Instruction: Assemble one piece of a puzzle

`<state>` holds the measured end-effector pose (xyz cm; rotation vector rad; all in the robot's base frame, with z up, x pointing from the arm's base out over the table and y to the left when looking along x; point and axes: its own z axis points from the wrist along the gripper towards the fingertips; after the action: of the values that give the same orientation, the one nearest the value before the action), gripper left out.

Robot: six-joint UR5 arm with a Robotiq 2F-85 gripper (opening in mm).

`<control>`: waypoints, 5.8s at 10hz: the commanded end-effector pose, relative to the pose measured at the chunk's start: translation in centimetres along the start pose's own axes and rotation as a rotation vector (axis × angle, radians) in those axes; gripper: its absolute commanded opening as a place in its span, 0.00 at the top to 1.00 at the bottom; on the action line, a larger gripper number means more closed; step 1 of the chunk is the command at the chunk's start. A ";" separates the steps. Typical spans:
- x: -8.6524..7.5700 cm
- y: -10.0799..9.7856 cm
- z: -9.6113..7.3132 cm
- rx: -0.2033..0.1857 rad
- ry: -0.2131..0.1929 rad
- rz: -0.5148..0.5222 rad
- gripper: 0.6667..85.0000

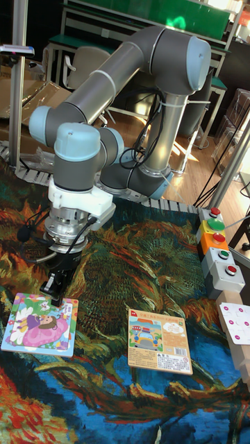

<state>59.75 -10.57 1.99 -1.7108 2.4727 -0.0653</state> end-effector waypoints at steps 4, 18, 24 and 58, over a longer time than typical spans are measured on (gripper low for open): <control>0.2 0.4 0.4 0.010 -0.024 0.003 0.99; 0.4 0.9 0.9 0.004 -0.034 -0.021 0.99; 0.7 0.6 1.1 0.010 -0.031 -0.037 0.99; 0.6 0.7 1.1 -0.011 -0.044 -0.036 0.99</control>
<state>58.83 -11.01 0.59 -1.7605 2.4147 -0.0271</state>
